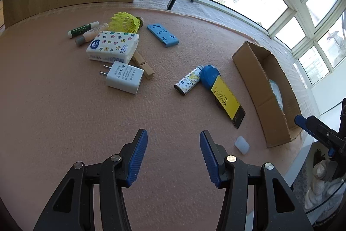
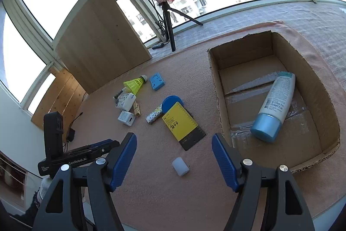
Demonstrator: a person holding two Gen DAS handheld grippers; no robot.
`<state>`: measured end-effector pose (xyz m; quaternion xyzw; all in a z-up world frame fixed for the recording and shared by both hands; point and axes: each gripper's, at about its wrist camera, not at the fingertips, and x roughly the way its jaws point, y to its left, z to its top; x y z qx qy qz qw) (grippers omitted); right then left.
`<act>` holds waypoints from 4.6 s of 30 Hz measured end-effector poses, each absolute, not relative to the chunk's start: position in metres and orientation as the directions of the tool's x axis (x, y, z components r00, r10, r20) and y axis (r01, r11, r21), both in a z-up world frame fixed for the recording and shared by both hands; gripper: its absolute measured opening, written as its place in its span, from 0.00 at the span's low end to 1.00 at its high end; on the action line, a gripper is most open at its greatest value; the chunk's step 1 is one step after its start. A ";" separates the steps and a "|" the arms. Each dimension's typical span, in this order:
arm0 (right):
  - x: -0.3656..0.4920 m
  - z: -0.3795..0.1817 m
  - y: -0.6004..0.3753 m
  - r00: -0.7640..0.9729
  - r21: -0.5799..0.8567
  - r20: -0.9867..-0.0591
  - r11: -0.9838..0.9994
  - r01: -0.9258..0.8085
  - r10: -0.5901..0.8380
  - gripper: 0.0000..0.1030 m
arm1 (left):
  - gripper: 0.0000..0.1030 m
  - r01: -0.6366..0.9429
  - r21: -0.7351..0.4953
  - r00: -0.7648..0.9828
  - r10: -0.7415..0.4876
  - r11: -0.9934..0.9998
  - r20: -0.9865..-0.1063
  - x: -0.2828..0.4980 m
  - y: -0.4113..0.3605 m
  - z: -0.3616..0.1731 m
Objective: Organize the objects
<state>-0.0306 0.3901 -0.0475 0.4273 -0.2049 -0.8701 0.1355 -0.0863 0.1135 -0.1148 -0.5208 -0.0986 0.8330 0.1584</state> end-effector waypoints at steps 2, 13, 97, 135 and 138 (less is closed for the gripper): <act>-0.031 -0.055 0.376 -0.570 0.462 -0.707 -0.884 0.075 -0.418 0.67 | 0.53 -0.170 -0.320 -0.402 0.362 -0.932 -0.841 -0.087 0.113 -0.117; -0.038 -0.096 0.332 -0.457 0.358 -0.813 -0.929 0.094 -0.360 0.63 | 0.52 -0.342 -0.181 -0.396 0.316 -0.922 -0.862 -0.133 0.163 -0.118; -0.034 -0.042 0.427 -0.586 0.204 -0.797 -0.978 -0.035 -0.145 0.15 | 0.24 -0.501 -0.235 -0.387 0.459 -0.833 -0.800 -0.196 0.281 -0.062; -0.023 -0.055 0.489 -0.600 0.278 -0.792 -0.942 -0.188 -0.114 0.54 | 0.48 -0.462 -0.202 -0.404 0.407 -0.864 -0.819 -0.203 0.277 -0.067; -0.018 -0.053 0.482 -0.604 0.278 -0.788 -0.944 -0.180 -0.117 0.54 | 0.48 -0.426 -0.197 -0.398 0.379 -0.883 -0.836 -0.206 0.258 -0.076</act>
